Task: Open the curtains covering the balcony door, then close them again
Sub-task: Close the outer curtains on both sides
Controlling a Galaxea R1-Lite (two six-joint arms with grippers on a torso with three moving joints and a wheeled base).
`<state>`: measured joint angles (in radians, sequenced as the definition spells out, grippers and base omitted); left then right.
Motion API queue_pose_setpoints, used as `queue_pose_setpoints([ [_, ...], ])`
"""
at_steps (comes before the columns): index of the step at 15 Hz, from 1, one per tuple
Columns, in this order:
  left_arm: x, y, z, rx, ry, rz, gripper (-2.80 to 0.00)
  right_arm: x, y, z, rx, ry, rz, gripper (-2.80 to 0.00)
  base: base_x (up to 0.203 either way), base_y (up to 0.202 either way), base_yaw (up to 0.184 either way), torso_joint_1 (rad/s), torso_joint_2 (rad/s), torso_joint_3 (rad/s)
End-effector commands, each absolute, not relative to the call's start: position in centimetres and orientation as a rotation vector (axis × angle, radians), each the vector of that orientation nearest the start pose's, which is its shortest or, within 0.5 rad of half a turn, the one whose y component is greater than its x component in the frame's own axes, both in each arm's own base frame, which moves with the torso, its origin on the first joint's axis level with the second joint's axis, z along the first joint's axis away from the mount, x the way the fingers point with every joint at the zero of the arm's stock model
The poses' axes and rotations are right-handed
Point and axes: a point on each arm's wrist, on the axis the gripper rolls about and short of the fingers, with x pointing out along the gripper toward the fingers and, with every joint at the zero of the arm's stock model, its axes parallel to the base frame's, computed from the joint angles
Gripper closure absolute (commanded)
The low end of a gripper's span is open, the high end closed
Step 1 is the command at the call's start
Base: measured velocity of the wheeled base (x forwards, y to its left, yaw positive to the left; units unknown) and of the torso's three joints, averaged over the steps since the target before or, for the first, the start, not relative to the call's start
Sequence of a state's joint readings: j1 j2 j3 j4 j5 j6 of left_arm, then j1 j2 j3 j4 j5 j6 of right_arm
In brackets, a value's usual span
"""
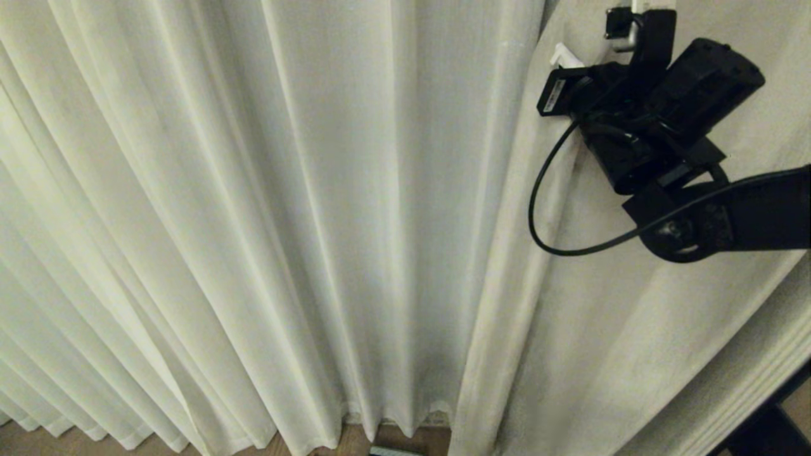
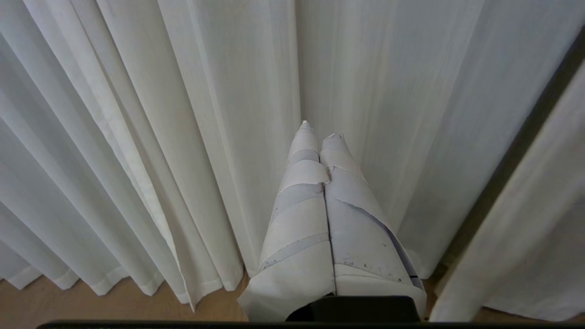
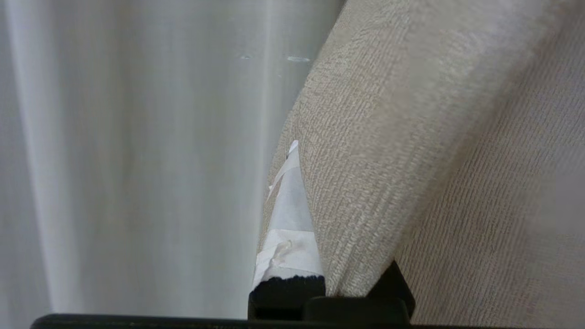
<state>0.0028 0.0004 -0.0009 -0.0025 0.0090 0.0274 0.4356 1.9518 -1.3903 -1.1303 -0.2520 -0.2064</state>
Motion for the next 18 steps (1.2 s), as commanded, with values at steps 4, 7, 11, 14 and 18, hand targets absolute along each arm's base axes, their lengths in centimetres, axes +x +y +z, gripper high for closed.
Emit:
queue_pose_setpoints([
  [4, -2.3, 0.0, 7.6, 0.028, -0.004, 0.012, 0.0, 35.3, 17.5, 29.4, -0.018, -0.538, 0.156, 0.0, 0.0, 0.0, 0.0, 0.0, 0.0, 0.0],
  [7, -2.3, 0.0, 7.6, 0.028, -0.003, 0.012, 0.0, 35.1, 18.6, 29.1, -0.019, -0.538, 0.18, 0.0, 0.0, 0.0, 0.0, 0.0, 0.0, 0.0],
  [11, -2.3, 0.0, 7.6, 0.028, -0.004, 0.012, 0.0, 34.5, 20.1, 28.7, -0.04, -0.538, 0.211, 0.0, 0.0, 0.0, 0.0, 0.0, 0.0, 0.0],
  [14, -2.3, 0.0, 7.6, 0.028, -0.004, 0.012, 0.0, 34.3, 20.7, 28.6, -0.039, -0.535, 0.226, 0.0, 0.0, 0.0, 0.0, 0.0, 0.0, 0.0],
  [18, -2.3, 0.0, 7.6, 0.028, -0.003, 0.012, 0.0, 34.3, 21.3, 28.2, -0.05, -0.532, 0.236, 0.0, 0.0, 0.0, 0.0, 0.0, 0.0, 0.0],
])
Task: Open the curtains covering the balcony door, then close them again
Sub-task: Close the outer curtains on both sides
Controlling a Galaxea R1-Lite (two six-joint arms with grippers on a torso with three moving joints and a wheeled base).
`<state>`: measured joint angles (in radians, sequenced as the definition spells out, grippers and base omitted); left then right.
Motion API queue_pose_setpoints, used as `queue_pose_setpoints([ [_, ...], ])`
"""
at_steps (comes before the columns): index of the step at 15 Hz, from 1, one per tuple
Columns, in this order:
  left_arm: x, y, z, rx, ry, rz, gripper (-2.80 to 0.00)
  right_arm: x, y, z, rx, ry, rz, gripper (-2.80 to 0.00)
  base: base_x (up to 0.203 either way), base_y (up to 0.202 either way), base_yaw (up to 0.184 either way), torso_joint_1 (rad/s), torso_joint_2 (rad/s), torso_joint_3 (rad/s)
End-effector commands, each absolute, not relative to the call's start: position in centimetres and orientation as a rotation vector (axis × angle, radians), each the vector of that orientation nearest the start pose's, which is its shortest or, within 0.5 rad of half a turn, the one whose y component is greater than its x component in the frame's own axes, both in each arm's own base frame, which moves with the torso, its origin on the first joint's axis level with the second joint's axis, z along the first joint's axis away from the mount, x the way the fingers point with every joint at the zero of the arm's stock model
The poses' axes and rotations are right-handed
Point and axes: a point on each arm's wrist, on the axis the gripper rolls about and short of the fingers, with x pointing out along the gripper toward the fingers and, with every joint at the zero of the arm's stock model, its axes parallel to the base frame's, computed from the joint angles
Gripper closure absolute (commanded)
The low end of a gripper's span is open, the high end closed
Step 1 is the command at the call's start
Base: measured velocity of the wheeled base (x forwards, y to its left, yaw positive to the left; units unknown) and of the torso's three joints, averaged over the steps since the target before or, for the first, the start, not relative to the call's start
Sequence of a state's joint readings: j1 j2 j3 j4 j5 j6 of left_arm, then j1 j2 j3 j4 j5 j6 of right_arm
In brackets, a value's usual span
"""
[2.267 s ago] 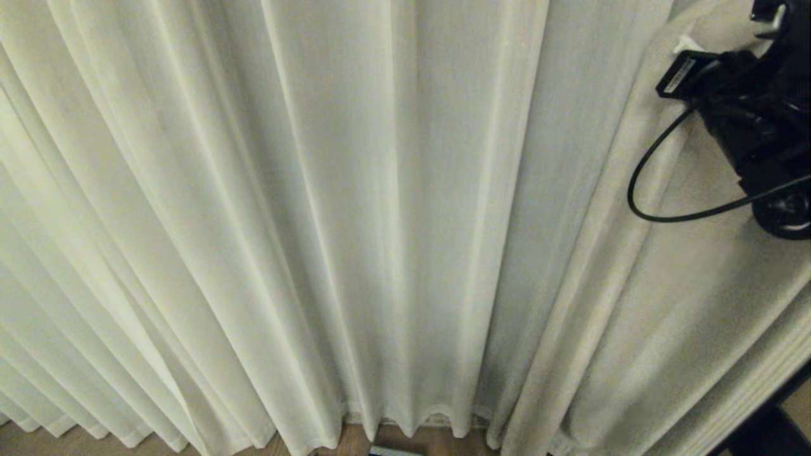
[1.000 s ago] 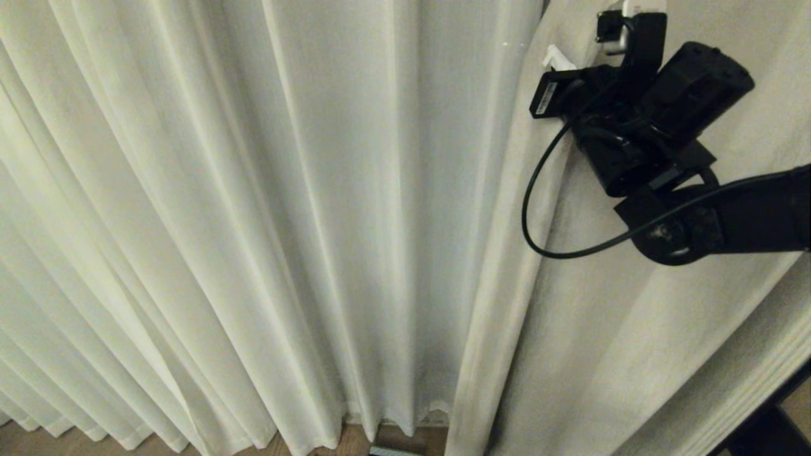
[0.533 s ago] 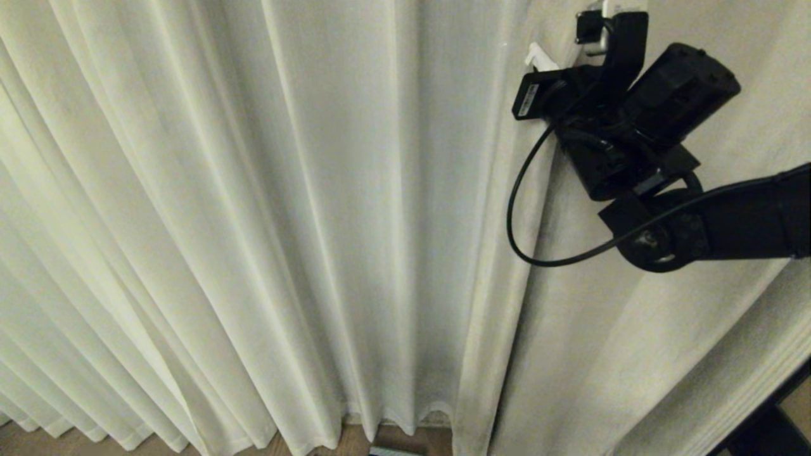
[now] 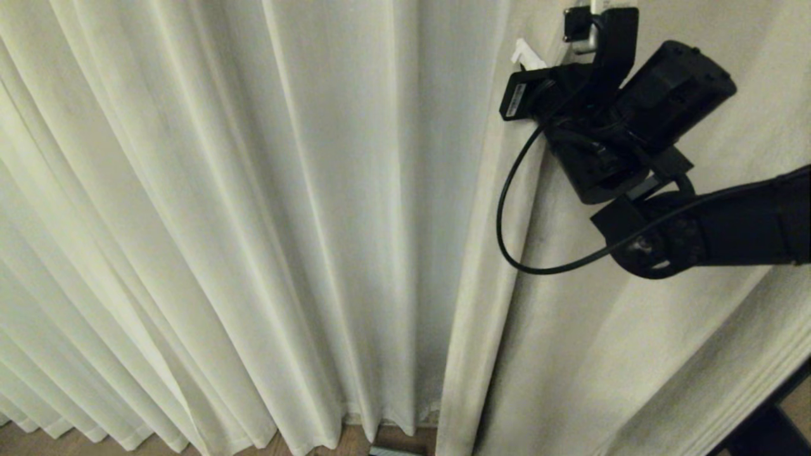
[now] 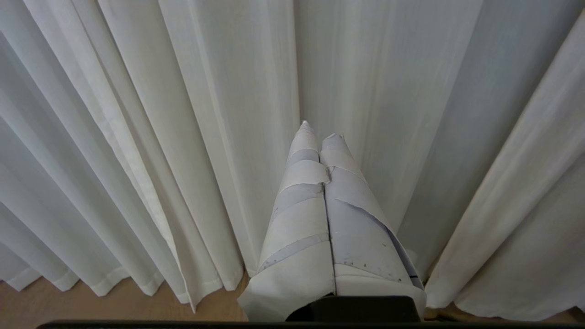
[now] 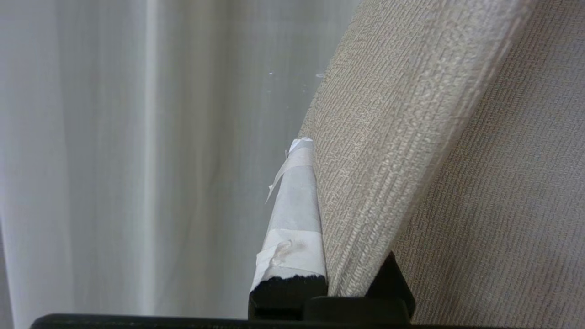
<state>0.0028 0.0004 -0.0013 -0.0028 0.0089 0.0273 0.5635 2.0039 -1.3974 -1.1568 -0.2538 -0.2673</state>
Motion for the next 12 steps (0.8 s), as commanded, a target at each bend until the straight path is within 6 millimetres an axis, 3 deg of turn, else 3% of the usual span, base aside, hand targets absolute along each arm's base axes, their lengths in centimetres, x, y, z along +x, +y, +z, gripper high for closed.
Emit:
queue_pose_setpoints([
  [1, -2.3, 0.0, 7.6, 0.028, -0.004, 0.012, 0.0, 34.4, 21.4, 28.0, -0.059, -0.531, 0.235, 0.0, 0.0, 0.0, 0.0, 0.0, 0.0, 0.0],
  [12, -2.3, 0.0, 7.6, 0.028, -0.004, 0.012, 0.0, 34.8, 23.4, 26.5, -0.08, -0.532, 0.264, 0.0, 0.0, 0.0, 0.0, 0.0, 0.0, 0.0],
])
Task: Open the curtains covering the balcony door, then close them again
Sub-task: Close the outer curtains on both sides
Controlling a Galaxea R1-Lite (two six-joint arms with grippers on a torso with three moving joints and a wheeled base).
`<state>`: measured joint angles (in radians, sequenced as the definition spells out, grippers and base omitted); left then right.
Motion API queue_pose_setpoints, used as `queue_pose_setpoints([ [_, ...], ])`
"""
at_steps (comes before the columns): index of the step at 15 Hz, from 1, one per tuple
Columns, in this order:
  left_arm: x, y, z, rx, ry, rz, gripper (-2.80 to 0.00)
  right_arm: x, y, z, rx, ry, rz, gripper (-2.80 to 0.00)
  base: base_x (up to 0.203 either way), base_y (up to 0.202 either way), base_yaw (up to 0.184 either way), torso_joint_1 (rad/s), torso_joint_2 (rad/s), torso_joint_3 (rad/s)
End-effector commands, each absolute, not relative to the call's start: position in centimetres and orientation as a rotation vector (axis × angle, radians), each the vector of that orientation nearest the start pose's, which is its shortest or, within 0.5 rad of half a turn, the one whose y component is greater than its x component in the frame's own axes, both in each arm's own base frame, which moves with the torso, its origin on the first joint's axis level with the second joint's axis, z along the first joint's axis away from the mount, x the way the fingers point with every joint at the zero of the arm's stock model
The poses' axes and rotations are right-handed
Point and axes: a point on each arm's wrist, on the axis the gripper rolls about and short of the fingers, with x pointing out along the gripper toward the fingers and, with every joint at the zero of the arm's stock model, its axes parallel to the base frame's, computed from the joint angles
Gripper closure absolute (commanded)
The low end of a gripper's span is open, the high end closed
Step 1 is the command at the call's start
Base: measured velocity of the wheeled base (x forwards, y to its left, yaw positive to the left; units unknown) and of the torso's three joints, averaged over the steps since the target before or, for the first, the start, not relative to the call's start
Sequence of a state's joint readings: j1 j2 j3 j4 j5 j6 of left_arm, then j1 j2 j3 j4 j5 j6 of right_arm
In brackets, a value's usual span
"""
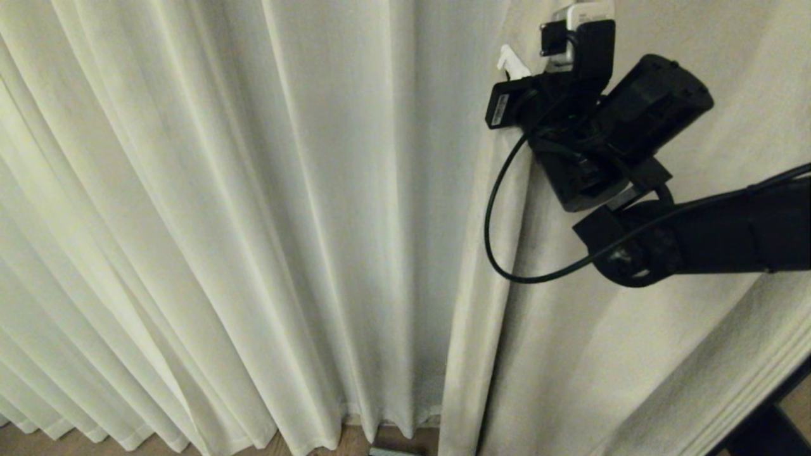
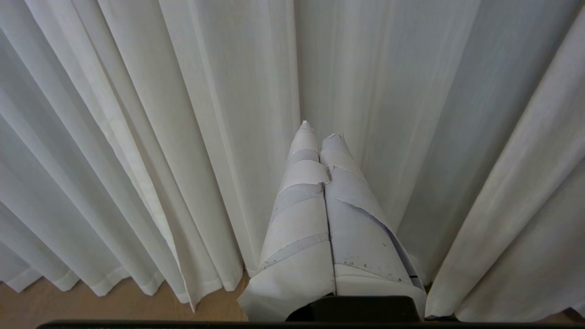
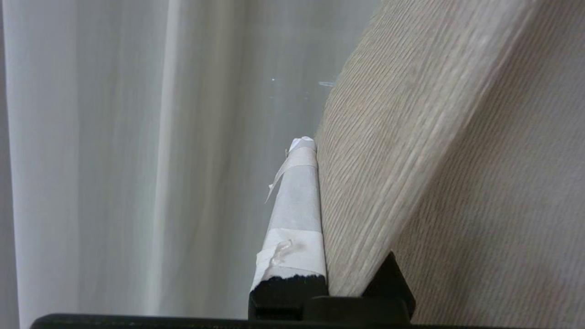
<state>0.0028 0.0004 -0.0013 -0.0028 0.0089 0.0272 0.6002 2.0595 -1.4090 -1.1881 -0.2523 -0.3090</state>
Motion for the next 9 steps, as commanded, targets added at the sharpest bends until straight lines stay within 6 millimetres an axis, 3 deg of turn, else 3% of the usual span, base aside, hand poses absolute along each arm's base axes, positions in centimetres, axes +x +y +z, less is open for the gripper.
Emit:
queue_pose_setpoints([
  [1, -2.3, 0.0, 7.6, 0.028, -0.004, 0.012, 0.0, 35.0, 23.7, 26.7, -0.075, -0.541, 0.266, 0.0, 0.0, 0.0, 0.0, 0.0, 0.0, 0.0],
  [9, -2.3, 0.0, 7.6, 0.028, -0.004, 0.012, 0.0, 35.2, 25.8, 25.7, -0.092, -0.537, 0.298, 0.0, 0.0, 0.0, 0.0, 0.0, 0.0, 0.0],
])
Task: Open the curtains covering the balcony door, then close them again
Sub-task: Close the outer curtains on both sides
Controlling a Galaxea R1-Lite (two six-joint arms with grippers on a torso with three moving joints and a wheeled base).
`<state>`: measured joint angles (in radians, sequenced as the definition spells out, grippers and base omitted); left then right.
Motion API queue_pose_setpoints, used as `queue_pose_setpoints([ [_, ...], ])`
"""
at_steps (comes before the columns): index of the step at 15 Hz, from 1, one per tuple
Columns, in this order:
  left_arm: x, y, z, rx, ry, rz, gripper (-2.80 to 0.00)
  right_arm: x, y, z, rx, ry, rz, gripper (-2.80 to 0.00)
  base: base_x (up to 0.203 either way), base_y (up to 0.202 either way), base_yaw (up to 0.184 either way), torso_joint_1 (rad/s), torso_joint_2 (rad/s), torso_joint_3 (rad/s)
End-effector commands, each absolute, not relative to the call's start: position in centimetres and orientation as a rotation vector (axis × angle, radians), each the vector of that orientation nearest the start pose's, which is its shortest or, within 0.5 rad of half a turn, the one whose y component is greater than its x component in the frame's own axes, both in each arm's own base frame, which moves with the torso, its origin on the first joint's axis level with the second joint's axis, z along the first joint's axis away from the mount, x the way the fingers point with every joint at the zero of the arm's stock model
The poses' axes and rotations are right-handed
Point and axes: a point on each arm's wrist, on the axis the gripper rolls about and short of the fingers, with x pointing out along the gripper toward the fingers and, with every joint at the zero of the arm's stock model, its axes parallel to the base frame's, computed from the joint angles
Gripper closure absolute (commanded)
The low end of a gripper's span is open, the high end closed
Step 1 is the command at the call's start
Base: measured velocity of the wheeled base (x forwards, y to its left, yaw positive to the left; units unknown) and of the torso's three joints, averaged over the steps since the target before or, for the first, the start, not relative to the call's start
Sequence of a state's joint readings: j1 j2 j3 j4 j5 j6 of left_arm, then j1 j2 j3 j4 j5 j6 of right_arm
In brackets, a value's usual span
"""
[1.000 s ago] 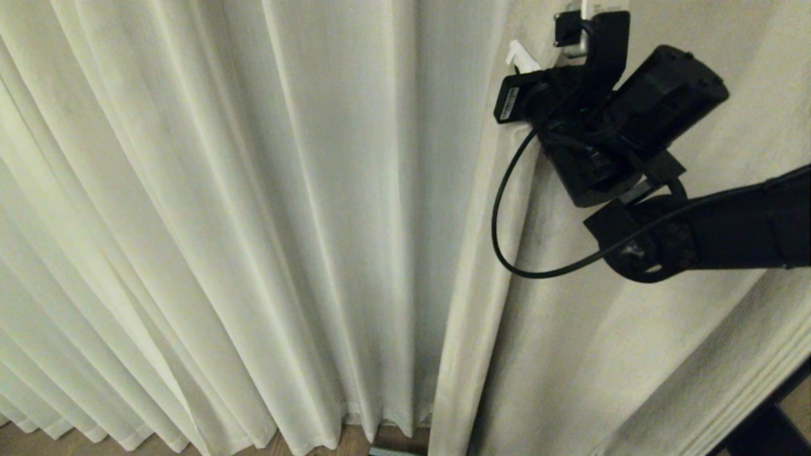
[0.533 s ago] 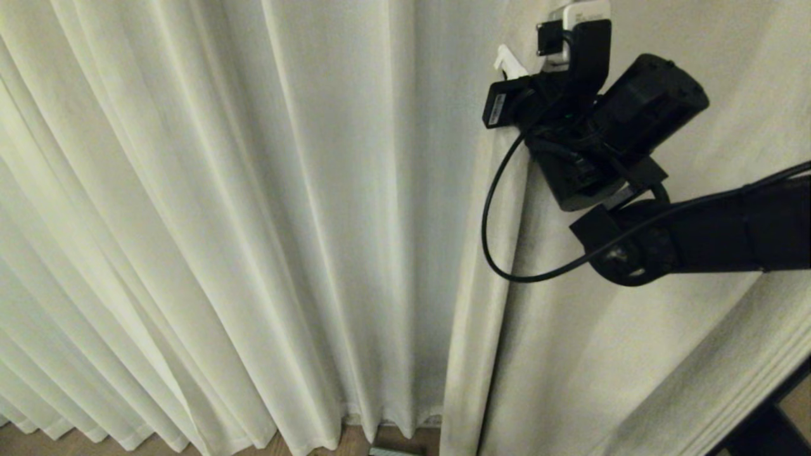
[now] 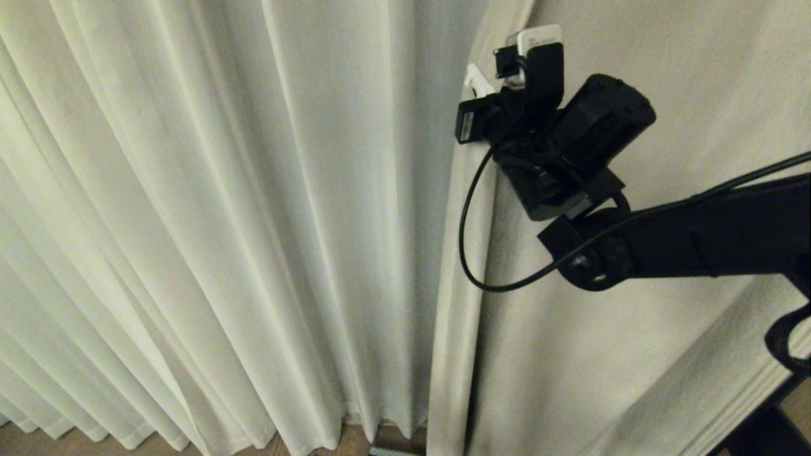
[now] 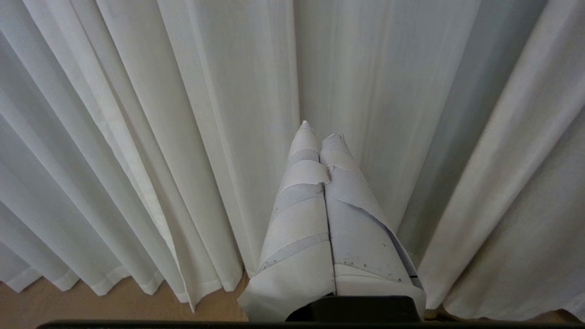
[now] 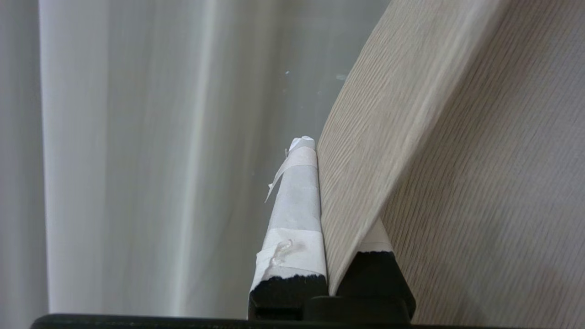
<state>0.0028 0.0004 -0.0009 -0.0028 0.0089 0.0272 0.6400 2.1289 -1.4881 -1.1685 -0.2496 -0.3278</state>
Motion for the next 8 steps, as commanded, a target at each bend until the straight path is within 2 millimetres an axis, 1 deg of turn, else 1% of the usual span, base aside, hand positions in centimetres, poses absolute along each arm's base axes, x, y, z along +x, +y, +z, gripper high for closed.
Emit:
queue_pose_setpoints([
  [1, -2.28, 0.01, 7.6, 0.028, -0.003, 0.012, 0.0, 35.18, 26.0, 25.56, -0.101, -0.537, 0.3, 0.0, 0.0, 0.0, 0.0, 0.0, 0.0, 0.0],
  [4, -2.29, 0.01, 7.62, 0.028, -0.004, 0.012, 0.0, 35.05, 26.38, 25.45, -0.098, -0.538, 0.308, 0.0, 0.0, 0.0, 0.0, 0.0, 0.0, 0.0],
  [8, -2.29, 0.01, 7.62, 0.028, -0.004, 0.012, 0.0, 34.94, 26.13, 25.86, -0.095, -0.546, 0.304, 0.0, 0.0, 0.0, 0.0, 0.0, 0.0, 0.0],
])
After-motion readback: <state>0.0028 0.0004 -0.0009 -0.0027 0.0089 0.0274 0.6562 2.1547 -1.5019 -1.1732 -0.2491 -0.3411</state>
